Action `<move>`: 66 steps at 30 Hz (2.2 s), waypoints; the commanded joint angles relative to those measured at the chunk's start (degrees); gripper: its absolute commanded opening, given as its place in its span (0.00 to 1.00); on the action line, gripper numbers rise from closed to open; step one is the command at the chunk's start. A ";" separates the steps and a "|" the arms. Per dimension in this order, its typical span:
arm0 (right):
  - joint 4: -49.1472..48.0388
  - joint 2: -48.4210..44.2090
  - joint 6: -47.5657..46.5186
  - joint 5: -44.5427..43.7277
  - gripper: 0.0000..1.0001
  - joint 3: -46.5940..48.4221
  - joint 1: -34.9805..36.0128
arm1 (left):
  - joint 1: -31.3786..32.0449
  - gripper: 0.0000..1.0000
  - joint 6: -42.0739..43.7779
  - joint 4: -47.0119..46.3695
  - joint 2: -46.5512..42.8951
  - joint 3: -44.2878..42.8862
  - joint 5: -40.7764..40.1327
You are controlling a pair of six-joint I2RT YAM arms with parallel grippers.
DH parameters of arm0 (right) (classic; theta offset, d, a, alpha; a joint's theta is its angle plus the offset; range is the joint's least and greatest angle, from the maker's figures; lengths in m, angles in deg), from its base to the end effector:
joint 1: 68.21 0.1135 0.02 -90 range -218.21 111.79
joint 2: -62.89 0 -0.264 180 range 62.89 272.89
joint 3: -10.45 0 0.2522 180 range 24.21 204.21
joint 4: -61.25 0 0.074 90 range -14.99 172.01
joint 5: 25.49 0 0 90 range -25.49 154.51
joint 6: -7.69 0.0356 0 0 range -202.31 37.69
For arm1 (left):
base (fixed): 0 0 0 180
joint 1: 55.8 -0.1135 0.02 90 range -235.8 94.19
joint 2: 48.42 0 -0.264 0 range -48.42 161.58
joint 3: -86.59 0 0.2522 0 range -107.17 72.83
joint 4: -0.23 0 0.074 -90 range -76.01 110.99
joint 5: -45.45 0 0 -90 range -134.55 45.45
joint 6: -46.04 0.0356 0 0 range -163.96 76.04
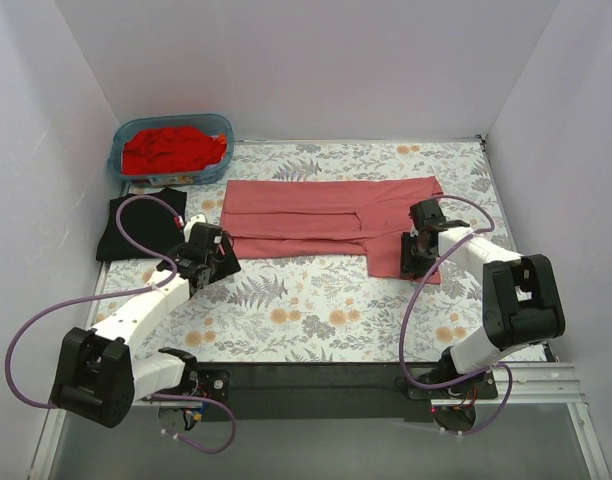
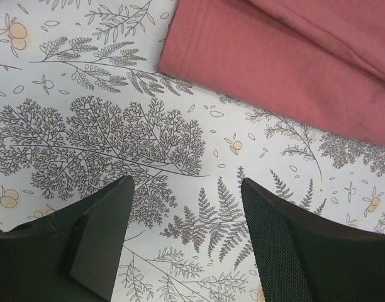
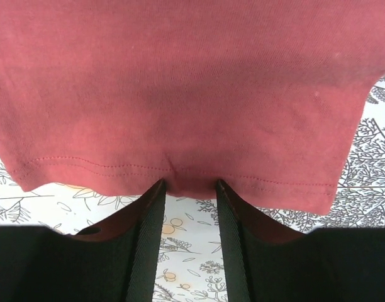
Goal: Fold and stack the t-shirts
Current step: Fold the tshirt
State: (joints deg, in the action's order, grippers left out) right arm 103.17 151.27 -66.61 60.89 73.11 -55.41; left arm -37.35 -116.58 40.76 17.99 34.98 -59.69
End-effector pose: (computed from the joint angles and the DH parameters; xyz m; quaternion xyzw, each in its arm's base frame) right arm 0.2749 0.0602 0.1667 0.0309 0.9801 0.0177 0.1955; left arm 0.2115 -0.0607 0.2019 -0.4658 0.8246 -0.1227 0.2966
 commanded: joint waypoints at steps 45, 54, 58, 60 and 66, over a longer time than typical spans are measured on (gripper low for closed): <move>7.08 37.04 -4.99 -3.77 0.10 61.83 -3.22 | 0.97 0.59 2.04 -7.60 2.67 2.51 -1.39; 6.82 33.10 -3.49 -1.31 0.46 59.21 -4.88 | 0.79 0.59 -0.67 -6.64 2.93 2.43 -2.62; 6.21 25.72 -2.00 3.16 0.53 50.79 -9.35 | -2.62 0.61 -3.93 -5.50 4.16 -0.81 -1.57; 3.32 19.84 0.28 6.50 0.55 41.92 -11.82 | -3.95 0.63 -5.07 -5.41 5.56 -2.14 -1.48; -12.85 4.45 9.33 21.97 0.61 14.00 -25.44 | -8.87 0.75 -8.24 -5.14 13.12 -7.41 1.77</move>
State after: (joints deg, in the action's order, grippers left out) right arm 100.28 160.99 -63.42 73.48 96.63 -77.01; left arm -44.28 -122.27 35.79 28.72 30.63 -59.62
